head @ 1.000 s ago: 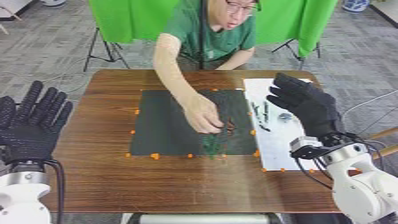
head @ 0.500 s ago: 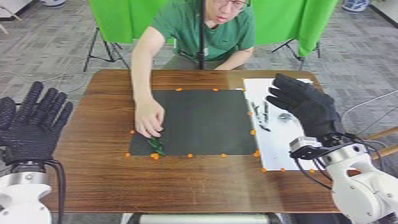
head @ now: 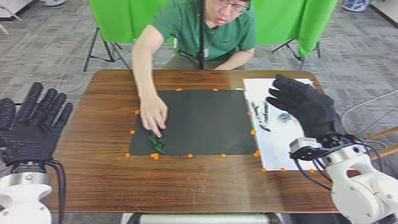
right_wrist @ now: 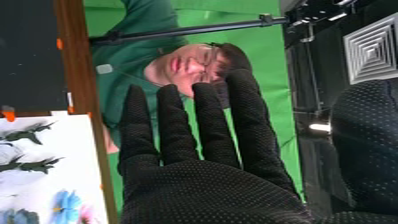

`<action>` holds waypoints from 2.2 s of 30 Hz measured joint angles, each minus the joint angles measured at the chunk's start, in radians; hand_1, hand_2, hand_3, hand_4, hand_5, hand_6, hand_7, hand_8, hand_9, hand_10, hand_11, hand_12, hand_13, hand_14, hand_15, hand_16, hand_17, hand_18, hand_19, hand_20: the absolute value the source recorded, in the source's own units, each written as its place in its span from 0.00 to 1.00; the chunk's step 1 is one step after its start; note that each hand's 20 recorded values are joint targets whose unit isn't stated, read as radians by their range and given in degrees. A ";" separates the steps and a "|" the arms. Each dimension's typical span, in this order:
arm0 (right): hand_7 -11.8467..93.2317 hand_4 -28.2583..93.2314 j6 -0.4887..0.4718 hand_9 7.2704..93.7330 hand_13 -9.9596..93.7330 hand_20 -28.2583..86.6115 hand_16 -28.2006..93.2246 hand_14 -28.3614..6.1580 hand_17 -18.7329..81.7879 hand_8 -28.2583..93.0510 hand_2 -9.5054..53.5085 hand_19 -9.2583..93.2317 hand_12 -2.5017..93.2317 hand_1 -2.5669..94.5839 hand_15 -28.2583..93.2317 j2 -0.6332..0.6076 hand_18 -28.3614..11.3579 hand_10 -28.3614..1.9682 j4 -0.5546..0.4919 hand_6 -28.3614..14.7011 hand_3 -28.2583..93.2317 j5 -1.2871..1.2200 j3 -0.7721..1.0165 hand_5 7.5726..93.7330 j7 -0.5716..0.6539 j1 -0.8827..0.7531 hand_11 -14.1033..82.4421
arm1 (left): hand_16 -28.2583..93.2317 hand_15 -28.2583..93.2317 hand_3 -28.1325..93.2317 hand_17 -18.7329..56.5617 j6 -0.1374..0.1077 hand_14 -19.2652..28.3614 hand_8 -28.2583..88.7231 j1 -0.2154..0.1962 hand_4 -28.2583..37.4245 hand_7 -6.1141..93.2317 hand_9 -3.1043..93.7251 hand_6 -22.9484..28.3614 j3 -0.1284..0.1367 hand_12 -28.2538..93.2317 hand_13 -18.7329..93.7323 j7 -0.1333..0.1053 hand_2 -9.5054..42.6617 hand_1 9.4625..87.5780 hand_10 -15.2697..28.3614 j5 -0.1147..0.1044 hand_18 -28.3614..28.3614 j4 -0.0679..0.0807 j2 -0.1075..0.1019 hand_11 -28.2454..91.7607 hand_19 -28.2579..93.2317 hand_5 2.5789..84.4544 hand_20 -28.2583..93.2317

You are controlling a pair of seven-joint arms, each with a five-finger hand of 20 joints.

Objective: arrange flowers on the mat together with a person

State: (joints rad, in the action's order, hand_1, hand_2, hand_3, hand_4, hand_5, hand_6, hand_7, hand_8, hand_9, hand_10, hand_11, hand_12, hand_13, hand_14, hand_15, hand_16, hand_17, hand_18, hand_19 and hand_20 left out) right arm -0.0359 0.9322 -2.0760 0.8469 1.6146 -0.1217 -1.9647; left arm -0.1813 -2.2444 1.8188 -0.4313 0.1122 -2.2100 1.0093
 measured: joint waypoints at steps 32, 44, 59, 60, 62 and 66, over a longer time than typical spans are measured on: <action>0.21 0.06 0.025 0.35 0.38 0.35 0.36 0.47 0.28 0.16 0.27 0.39 0.14 0.19 0.30 0.000 0.31 0.55 -0.007 0.61 0.84 -0.001 0.034 0.41 -0.006 -0.019 0.18 | 0.18 0.41 0.81 0.20 -0.001 0.64 0.17 0.000 0.00 0.15 0.39 0.58 -0.009 0.30 0.38 0.001 0.50 0.16 0.66 -0.001 0.70 0.001 -0.001 0.37 0.45 0.48 0.32; 0.22 0.06 0.137 0.34 0.38 0.35 0.36 0.47 0.29 0.16 0.24 0.38 0.15 0.20 0.30 -0.024 0.33 0.49 -0.037 0.60 0.84 0.007 0.119 0.40 -0.024 -0.099 0.18 | 0.18 0.41 0.81 0.20 0.000 0.64 0.17 -0.001 0.00 0.15 0.39 0.58 -0.009 0.30 0.38 0.000 0.50 0.16 0.66 -0.001 0.70 0.001 -0.001 0.37 0.45 0.48 0.32; 0.20 0.06 0.210 0.30 0.34 0.35 0.37 0.38 0.27 0.17 0.15 0.41 0.17 0.22 0.28 -0.029 0.32 0.39 -0.079 0.52 0.84 0.222 0.205 0.33 0.057 -0.168 0.17 | 0.18 0.40 0.80 0.20 -0.001 0.64 0.17 -0.005 0.00 0.15 0.39 0.57 -0.002 0.30 0.38 -0.006 0.51 0.15 0.66 0.001 0.70 -0.001 0.001 0.36 0.45 0.47 0.32; 0.20 0.06 0.244 0.30 0.34 0.35 0.37 0.38 0.26 0.17 0.14 0.42 0.17 0.23 0.27 -0.034 0.31 0.38 -0.094 0.51 0.84 0.291 0.218 0.33 0.098 -0.182 0.17 | 0.18 0.40 0.80 0.20 -0.001 0.64 0.17 -0.006 0.00 0.15 0.39 0.57 -0.002 0.30 0.38 -0.006 0.51 0.15 0.66 0.001 0.70 -0.001 0.001 0.36 0.45 0.47 0.32; 0.19 0.07 0.317 0.30 0.35 0.35 0.39 0.37 0.27 0.17 0.12 0.48 0.17 0.24 0.30 -0.048 0.30 0.36 -0.123 0.49 0.83 0.426 0.233 0.32 0.209 -0.208 0.17 | 0.18 0.40 0.80 0.20 -0.001 0.64 0.17 -0.009 0.00 0.15 0.39 0.57 -0.002 0.30 0.38 -0.007 0.51 0.15 0.66 0.001 0.70 -0.002 0.001 0.36 0.45 0.47 0.32; 0.19 0.07 0.365 0.34 0.38 0.36 0.39 0.36 0.28 0.17 0.07 0.55 0.19 0.26 0.37 -0.087 0.28 0.33 -0.158 0.47 0.84 0.605 0.241 0.33 0.444 -0.241 0.19 | 0.18 0.41 0.81 0.20 -0.001 0.64 0.17 -0.013 0.00 0.15 0.39 0.58 -0.001 0.30 0.38 -0.008 0.51 0.15 0.66 0.002 0.70 -0.003 0.002 0.36 0.45 0.47 0.32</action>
State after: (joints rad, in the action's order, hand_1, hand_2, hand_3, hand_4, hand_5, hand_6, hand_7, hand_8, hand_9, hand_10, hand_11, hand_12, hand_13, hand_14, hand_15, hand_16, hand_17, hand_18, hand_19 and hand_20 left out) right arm 0.3295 0.8447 -2.2335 1.4521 1.8557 0.3220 -2.2054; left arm -0.1825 -2.2578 1.8177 -0.4396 0.1139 -2.2133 1.0118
